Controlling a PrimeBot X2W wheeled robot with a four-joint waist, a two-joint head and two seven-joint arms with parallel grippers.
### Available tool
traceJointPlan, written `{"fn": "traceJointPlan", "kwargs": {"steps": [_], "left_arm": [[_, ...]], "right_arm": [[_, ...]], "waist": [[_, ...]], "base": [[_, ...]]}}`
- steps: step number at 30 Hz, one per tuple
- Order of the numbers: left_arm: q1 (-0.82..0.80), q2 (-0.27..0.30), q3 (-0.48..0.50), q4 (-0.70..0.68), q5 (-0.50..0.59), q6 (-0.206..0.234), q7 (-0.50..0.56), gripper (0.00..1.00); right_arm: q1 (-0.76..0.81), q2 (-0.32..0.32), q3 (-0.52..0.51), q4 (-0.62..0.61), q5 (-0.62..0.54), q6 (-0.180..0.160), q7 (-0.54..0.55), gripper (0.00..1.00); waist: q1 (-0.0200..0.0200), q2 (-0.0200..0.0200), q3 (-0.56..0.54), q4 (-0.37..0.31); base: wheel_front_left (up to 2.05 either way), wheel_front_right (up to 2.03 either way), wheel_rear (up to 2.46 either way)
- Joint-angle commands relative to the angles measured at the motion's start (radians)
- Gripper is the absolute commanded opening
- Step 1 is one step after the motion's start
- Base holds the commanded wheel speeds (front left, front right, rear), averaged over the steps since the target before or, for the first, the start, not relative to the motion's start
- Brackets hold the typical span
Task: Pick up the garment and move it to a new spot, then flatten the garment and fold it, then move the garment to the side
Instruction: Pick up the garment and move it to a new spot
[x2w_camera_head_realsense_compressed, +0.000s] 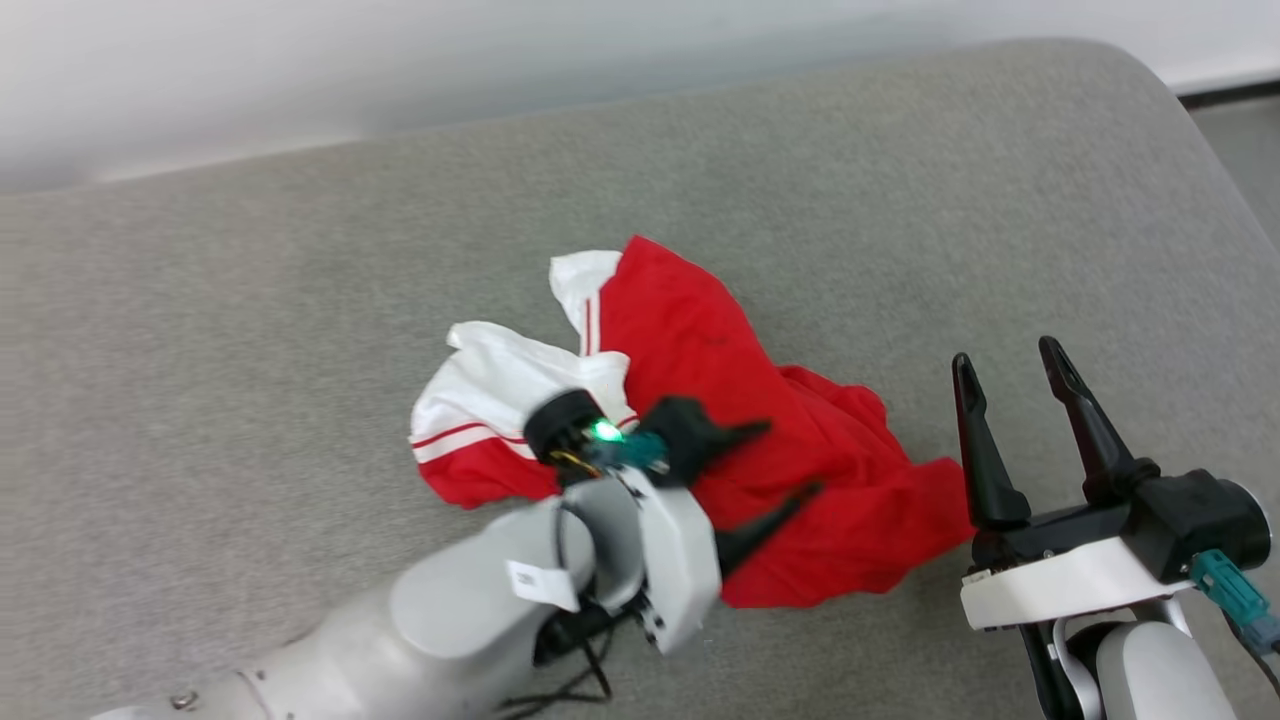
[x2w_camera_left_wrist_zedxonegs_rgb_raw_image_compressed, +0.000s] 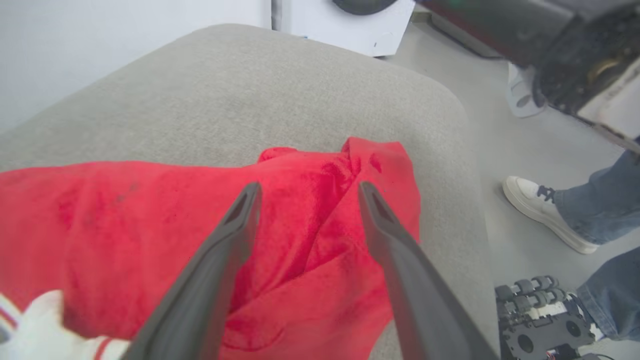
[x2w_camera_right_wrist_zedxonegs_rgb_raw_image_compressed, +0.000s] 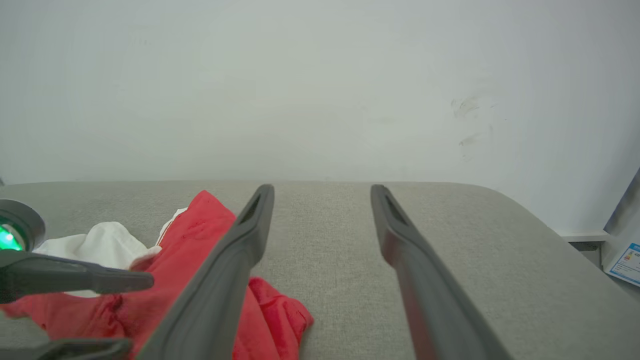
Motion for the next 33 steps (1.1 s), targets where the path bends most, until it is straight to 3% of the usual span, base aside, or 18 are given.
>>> {"fn": "traceJointPlan", "kwargs": {"steps": [1, 4, 8, 14, 18, 24, 33], "left_arm": [[0.001, 0.013, 0.02, 0.011, -0.008, 0.0, -0.03, 1.0], [0.0, 0.044, 0.07, 0.03, -0.023, 0.016, -0.092, 1.0], [0.032, 0.104, 0.184, 0.027, -0.05, 0.083, -0.143, 1.0], [0.186, 0.225, 0.467, -0.107, -0.029, 0.208, -0.155, 1.0], [0.363, 0.261, 0.652, -0.236, 0.039, 0.253, -0.154, 1.0], [0.623, 0.199, 0.849, -0.383, 0.185, 0.235, -0.154, 1.0], [0.81, 0.026, 0.956, -0.44, 0.342, 0.172, -0.155, 1.0]], "right_arm": [[0.016, 0.003, -0.001, 0.004, -0.004, -0.001, -0.002, 1.0], [0.025, 0.003, -0.004, 0.008, -0.01, -0.001, -0.002, 1.0], [0.045, 0.003, -0.004, 0.009, -0.019, -0.001, -0.002, 1.0], [0.068, 0.003, -0.008, -0.011, -0.009, -0.001, -0.002, 1.0], [0.089, 0.003, -0.013, -0.015, -0.003, -0.001, -0.002, 1.0], [0.109, 0.003, -0.002, -0.026, 0.011, -0.001, -0.002, 1.0], [0.117, 0.003, 0.008, -0.025, 0.017, -0.001, -0.002, 1.0]], "waist": [[0.0, -0.0001, -0.032, 0.032], [0.0, -0.0001, -0.066, 0.064], [0.0, -0.0001, -0.107, 0.102], [0.0, -0.0001, -0.14, 0.144], [0.0, -0.0001, -0.153, 0.165], [0.0, -0.0001, -0.165, 0.187], [0.0, -0.0001, -0.174, 0.186]], "base": [[0.0, 0.0, 0.0], [0.0, 0.0, 0.0], [0.0, 0.0, 0.0], [0.0, 0.0, 0.0], [0.0, 0.0, 0.0], [0.0, 0.0, 0.0], [0.0, 0.0, 0.0]]}}
